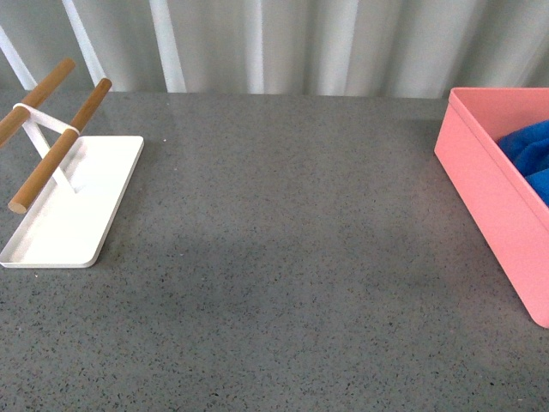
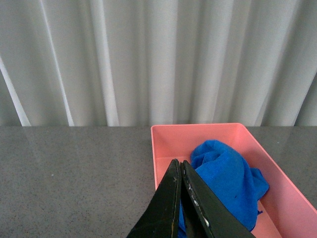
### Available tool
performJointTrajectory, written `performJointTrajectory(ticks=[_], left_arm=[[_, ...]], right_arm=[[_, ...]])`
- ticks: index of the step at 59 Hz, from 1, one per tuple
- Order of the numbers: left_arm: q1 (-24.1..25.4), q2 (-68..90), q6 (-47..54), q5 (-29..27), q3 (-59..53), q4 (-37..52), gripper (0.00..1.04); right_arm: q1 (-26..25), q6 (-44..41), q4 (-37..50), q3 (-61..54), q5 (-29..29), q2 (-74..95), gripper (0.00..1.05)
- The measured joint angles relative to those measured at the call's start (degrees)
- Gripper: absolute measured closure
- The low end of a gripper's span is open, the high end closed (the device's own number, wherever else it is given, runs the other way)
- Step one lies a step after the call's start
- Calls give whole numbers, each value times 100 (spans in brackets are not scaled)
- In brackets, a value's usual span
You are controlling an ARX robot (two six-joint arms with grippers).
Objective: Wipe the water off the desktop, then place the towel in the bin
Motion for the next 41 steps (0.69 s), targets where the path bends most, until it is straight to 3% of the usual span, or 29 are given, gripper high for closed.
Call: performJointTrajectory(ticks=[31,36,41], left_arm=[[0,0,-2,0,0,0,7],[0,0,-2,0,0,0,7],[0,-2,-2,2,0,0,7]], right_arm=[[0,0,-1126,0,0,-1139,101],[0,4,-2090,2,0,-1930,101],[0,4,-2124,2,4,-2107,101]])
